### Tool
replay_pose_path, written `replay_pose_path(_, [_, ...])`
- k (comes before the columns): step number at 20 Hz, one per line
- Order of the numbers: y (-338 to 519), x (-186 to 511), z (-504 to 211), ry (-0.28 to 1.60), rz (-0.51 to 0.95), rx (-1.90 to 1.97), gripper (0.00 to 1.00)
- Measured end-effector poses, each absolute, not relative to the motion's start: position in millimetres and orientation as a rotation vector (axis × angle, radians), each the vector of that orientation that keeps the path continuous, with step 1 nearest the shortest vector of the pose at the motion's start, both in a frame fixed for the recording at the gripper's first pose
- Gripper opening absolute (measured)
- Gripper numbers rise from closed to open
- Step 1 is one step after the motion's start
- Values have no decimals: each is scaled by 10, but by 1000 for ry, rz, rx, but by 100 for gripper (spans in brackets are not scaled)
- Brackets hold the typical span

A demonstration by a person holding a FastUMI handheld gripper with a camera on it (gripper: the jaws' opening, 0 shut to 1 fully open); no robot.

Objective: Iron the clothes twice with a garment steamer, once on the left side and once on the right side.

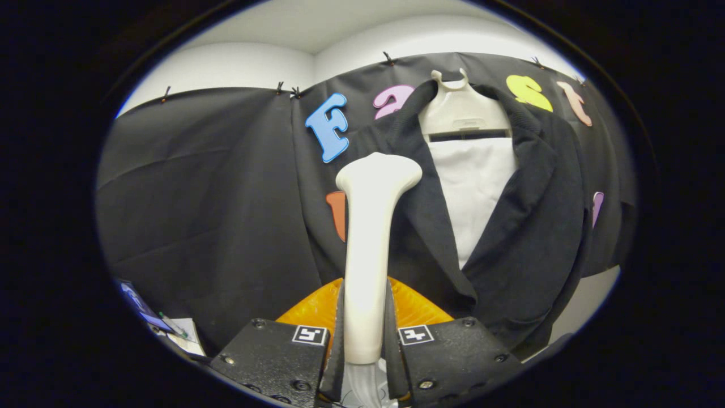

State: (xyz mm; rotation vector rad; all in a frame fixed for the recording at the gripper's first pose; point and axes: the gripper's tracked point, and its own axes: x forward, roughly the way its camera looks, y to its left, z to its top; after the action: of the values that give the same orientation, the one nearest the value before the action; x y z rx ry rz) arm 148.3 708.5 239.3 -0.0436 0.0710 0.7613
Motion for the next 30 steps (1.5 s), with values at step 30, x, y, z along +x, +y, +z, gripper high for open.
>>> replay_pose_path(30, [6577, 1483, 1366, 244, 731, -73, 33])
